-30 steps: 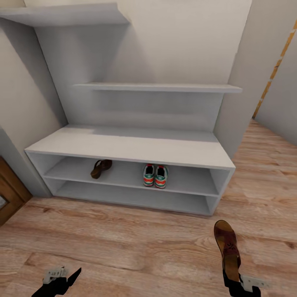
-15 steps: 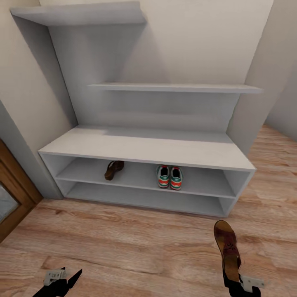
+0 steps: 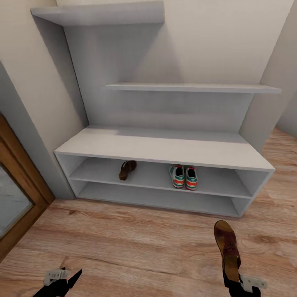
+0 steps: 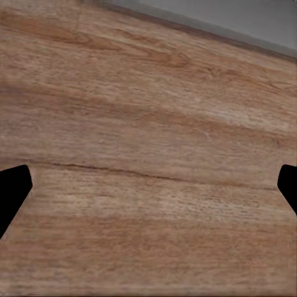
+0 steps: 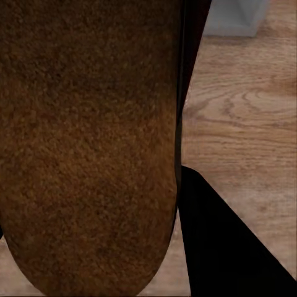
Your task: Pick up the two gym shoes and the two sandals from the corridor floor and place them onto the hallstand (shoe rack) in the corridor, making sure they are on the rack and not on the floor. Arrange them so the two gym shoes are next to each other and the two sandals are next to each other.
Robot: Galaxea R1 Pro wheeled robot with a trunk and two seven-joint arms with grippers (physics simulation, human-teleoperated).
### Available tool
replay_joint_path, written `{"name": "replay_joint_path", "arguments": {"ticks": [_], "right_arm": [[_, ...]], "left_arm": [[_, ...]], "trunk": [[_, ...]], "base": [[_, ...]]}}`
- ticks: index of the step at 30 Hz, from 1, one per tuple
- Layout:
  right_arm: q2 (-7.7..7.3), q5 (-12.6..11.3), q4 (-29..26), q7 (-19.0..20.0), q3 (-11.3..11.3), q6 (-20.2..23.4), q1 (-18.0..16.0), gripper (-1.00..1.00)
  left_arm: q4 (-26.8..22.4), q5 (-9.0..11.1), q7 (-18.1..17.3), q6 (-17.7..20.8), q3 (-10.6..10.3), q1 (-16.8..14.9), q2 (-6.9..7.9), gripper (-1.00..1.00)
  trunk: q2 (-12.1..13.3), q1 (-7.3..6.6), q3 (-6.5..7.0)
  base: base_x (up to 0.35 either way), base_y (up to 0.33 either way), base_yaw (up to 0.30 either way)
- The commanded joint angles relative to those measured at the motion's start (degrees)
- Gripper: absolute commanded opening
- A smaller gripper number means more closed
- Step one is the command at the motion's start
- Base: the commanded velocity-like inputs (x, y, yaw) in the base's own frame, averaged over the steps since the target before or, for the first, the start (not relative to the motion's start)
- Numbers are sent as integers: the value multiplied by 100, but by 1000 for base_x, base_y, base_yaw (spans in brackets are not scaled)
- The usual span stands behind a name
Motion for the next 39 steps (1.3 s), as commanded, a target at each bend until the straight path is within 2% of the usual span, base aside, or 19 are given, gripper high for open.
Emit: {"name": "replay_joint_path", "arguments": {"ticks": [1, 17, 24, 39], "right_arm": [[0, -20, 3, 33, -46, -16, -3, -100], [5, -20, 3, 33, -46, -16, -3, -100], [7, -20, 1, 33, -46, -16, -3, -100], [0, -20, -2, 39, -46, -16, -3, -100]], "left_arm": [[12, 34, -40, 3, 10, -5, -1, 100], [11, 34, -40, 3, 2, -2, -7, 100], [10, 42, -38, 3, 5, -3, -10, 100], [5, 42, -38, 3, -4, -6, -17, 100]], "trunk": [[-2, -1, -4], [-2, -1, -4], [-2, -1, -4], [-2, -1, -4]], "base": [[0, 331, 0], [-61, 330, 0], [-34, 330, -147], [-1, 330, -7]]}}
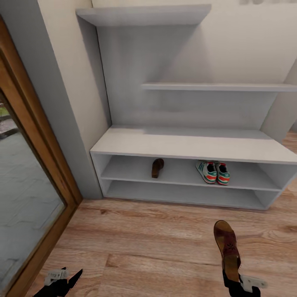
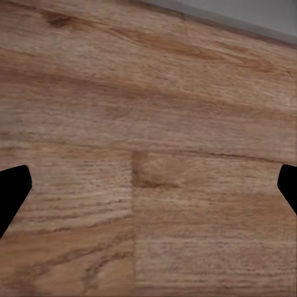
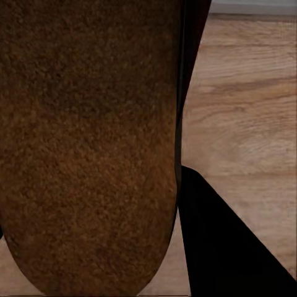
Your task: Pick up the two gym shoes and the two sandals from the corridor floor and place them onto the hallstand (shoe rack) in the corridor, making sure they are on the rack and not on the floor. Arrange them so the two gym shoes are next to each other and the two sandals are next to each other.
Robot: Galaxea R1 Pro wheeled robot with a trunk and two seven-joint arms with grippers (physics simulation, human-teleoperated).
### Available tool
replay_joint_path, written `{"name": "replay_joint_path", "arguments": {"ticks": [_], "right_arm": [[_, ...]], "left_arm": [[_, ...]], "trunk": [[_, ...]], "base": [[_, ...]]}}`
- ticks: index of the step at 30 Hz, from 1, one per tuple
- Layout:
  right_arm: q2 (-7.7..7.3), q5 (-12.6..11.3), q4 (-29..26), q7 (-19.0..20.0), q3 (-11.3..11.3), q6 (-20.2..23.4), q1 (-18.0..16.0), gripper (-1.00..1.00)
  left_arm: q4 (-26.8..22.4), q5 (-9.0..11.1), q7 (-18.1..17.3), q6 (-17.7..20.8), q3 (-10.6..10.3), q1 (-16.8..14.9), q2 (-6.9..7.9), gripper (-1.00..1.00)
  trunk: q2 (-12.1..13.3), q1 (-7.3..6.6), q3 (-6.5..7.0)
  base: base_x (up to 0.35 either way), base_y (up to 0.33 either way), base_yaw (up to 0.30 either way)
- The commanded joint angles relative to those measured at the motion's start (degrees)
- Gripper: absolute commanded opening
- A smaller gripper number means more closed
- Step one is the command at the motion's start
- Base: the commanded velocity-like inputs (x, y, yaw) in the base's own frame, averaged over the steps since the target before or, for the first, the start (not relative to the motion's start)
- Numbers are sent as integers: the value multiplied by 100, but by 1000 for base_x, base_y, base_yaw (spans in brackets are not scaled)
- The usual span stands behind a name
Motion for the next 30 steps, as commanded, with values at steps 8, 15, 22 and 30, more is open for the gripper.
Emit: {"name": "replay_joint_path", "arguments": {"ticks": [8, 15, 22, 30], "right_arm": [[9, -21, -9, 27, -46, -16, -3, -100], [20, 4, 4, 32, -24, 0, -3, -100], [551, 258, -197, 17, 113, 552, -9, -100], [947, 487, -1715, -438, 143, 2839, -18, -100]], "left_arm": [[10, 25, -38, 1, 4, -3, -31, 100], [8, -50, -188, -196, -43, 2, -81, 100], [11, -68, -1220, -583, -40, 3, -130, 100], [20, -232, -1462, -608, -101, 4, -231, 100]], "trunk": [[-2, -1, -4], [-2, -1, -4], [-2, -1, -4], [-2, -1, -4]], "base": [[56, 326, 0], [47, 86, 0], [0, 1, 0], [0, 0, 0]]}}
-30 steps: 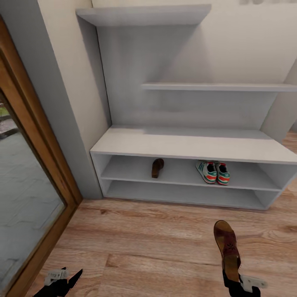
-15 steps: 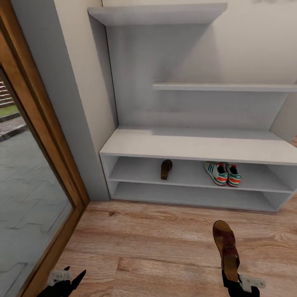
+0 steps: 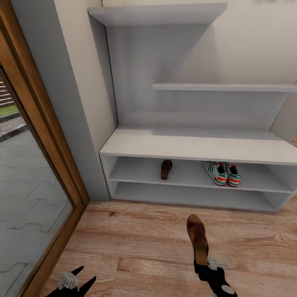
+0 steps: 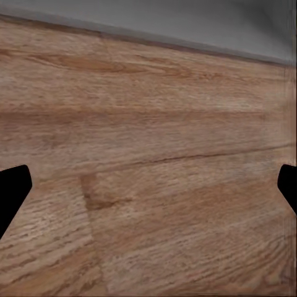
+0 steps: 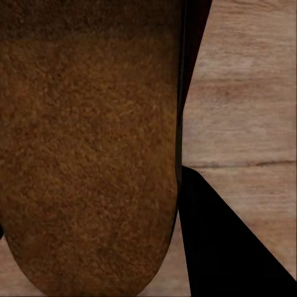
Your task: Pick up the two gym shoes and the two sandals from the corridor floor and place them onto the hallstand (shoe rack) in the corridor, making sure they are on the rack and not on the floor. Arrange them so the two gym shoes are next to each other and the two sandals are next to each other.
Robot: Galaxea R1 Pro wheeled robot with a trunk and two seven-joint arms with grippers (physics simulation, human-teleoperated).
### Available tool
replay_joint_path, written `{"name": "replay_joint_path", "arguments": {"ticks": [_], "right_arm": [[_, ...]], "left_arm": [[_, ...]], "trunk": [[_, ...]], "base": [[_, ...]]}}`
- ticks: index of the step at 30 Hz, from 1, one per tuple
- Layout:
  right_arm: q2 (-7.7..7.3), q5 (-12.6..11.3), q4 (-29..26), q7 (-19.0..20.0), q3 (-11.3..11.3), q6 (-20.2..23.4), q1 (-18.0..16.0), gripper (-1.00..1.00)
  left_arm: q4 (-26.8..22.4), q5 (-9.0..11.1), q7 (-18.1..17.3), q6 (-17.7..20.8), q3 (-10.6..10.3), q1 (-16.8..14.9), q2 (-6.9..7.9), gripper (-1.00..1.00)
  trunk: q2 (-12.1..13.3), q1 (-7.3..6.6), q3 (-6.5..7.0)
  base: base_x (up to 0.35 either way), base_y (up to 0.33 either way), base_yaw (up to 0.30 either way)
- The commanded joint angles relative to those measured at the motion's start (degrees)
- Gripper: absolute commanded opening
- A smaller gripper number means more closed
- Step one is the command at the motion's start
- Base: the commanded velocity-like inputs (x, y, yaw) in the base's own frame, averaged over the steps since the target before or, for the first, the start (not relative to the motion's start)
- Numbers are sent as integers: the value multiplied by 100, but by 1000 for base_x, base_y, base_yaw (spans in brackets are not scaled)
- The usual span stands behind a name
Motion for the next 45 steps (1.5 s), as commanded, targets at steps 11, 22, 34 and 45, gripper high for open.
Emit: {"name": "replay_joint_path", "arguments": {"ticks": [11, 22, 34, 45], "right_arm": [[920, -21, -1655, -1218, 6, 2219, -697, -100], [1132, -32, -1696, -1432, 10, 3136, -1558, -100], [1143, -36, -1689, -1914, -28, 3152, -1613, -100], [1143, -52, -1687, -2334, 3, 3123, -1613, -100]], "left_arm": [[4, -704, -31, -19, -54, -4, -339, 100], [-56, -733, -30, -4, -56, -6, -400, 100], [-58, -733, -30, -2, -55, -6, -448, 100], [-31, -734, -28, -2, -55, -8, -448, 100]], "trunk": [[-2, -1, -5], [-2, -1, -5], [-2, -1, -5], [-2, -1, -5]], "base": [[0, 0, 0], [0, 0, 0], [32, 0, 0], [69, 0, 0]]}}
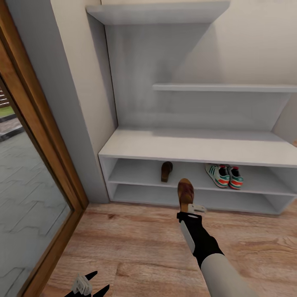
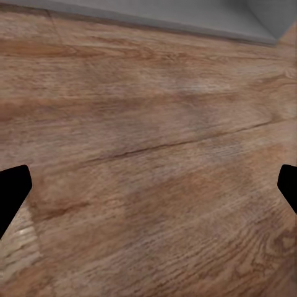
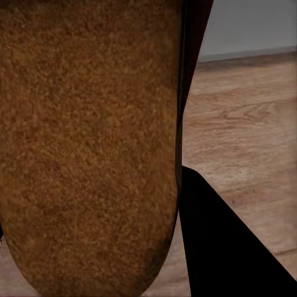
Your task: Pick up the two gym shoes and the two sandals from the corridor floor and place them onto the hallstand (shoe rack) in the corridor, making sure they are on the rack and not on the floor. Arrange them so the two gym shoes are next to each other and the two sandals are next to each other.
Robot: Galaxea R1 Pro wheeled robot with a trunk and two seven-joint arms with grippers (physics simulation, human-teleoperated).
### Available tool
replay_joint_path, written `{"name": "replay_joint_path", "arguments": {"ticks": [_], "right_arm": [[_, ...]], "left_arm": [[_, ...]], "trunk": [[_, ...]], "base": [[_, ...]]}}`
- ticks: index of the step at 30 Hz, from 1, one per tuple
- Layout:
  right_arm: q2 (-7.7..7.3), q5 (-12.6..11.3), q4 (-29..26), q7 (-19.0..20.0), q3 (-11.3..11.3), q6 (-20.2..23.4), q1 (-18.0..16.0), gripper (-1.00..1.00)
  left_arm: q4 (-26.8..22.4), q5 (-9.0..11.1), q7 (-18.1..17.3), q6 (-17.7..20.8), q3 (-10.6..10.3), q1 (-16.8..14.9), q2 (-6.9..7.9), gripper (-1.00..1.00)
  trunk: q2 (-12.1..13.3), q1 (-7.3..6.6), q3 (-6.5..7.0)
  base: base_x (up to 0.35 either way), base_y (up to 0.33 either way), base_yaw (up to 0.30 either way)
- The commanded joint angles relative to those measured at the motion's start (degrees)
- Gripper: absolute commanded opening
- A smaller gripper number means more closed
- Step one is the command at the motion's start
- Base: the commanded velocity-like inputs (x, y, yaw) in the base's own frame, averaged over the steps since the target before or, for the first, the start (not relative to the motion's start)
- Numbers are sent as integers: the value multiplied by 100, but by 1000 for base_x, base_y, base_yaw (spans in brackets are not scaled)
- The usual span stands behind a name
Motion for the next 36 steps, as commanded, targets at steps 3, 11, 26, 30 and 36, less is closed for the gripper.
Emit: {"name": "replay_joint_path", "arguments": {"ticks": [3, 11, 26, 30, 36], "right_arm": [[4, -51, -9, -40, -2, 5, -2, -100], [4, -51, -9, -48, -8, 2, -2, -100], [4, -51, -16, -51, -18, 3, -2, -100], [4, -51, -21, -46, -18, 3, -2, -100], [4, -58, -26, -42, -11, 2, -2, -100]], "left_arm": [[20, 12, -31, -12, 15, -2, -1, 100], [33, 12, -25, -12, 23, -3, -9, 100], [26, -181, -25, -12, 24, -5, -132, 100], [19, -186, -25, -12, 24, -4, -133, 100], [-11, -190, -25, -11, 24, -4, -150, 100]], "trunk": [[-2, 1, -5], [-2, 1, -5], [-2, 1, -5], [-2, 1, -5], [-2, 1, -5]], "base": [[282, 0, 0], [128, 0, 0], [262, -54, 0], [301, -112, 0], [121, -36, 0]]}}
